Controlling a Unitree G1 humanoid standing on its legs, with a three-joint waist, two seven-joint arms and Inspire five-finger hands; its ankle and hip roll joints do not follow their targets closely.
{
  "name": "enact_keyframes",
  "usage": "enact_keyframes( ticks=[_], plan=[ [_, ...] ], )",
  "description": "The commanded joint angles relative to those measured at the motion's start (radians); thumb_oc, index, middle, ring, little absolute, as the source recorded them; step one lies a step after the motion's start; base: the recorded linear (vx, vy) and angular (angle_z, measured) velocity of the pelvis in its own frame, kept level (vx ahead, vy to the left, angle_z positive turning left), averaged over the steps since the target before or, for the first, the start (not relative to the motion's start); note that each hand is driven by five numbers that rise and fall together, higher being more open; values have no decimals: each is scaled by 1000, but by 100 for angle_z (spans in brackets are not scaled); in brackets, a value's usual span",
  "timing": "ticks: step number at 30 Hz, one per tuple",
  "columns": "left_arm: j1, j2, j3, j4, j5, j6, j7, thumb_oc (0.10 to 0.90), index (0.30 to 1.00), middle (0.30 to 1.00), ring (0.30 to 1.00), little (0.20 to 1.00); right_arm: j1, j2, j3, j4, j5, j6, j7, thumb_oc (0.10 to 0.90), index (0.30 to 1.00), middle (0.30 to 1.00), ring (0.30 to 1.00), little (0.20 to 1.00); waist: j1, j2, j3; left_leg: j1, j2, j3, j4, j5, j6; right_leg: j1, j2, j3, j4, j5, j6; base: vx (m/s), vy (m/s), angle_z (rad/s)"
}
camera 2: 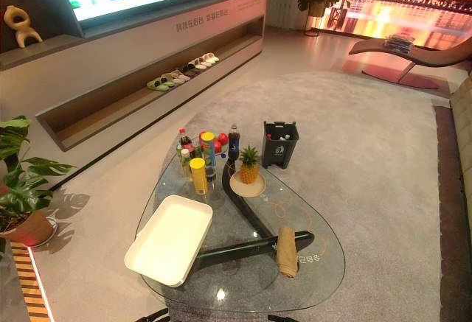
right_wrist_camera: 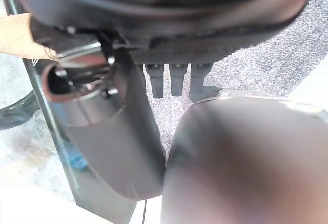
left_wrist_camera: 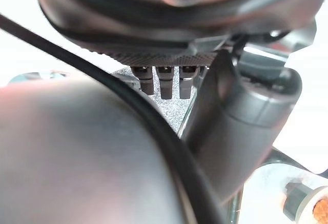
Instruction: Wipe the table with a cloth and put it in the basket.
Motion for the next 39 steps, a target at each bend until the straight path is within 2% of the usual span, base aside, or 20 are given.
enact_keyframes(
  ticks=[1, 29, 36, 39],
  plan=[
    [-86, -33, -15, 33, 11, -9, -5, 800, 900, 900, 900, 900, -10, -10, 26, 58, 0, 6, 29, 800, 900, 900, 900, 900, 9, -18, 1, -5, 4, -17, 23, -78, -14, -51, -68, -11, 25, 16, 80, 0, 0, 0],
    [-86, -31, -12, 18, -33, -60, -9, 800, 900, 900, 900, 900, -15, -21, 33, 50, -12, -23, 26, 800, 900, 900, 900, 900, 11, -20, 6, -11, 5, -20, 23, -75, -15, -55, -62, -9, 22, 18, 78, 0, 0, 0],
    [-82, -33, -16, 7, -28, -76, -20, 800, 900, 900, 900, 900, -20, -26, 26, 20, 38, -107, 0, 800, 900, 900, 900, 900, 15, -24, 9, -13, 8, -22, 25, -74, -19, -56, -61, -11, 21, 22, 81, 20, -13, 0],
    [-76, -30, -26, -6, -16, -84, -15, 800, 900, 900, 900, 900, -33, -37, 21, -18, 45, -162, -34, 800, 900, 900, 900, 900, 17, -29, 15, -19, 11, -20, 29, -74, -18, -61, -59, -8, 18, 26, 82, 41, -32, 0]
  ],
)
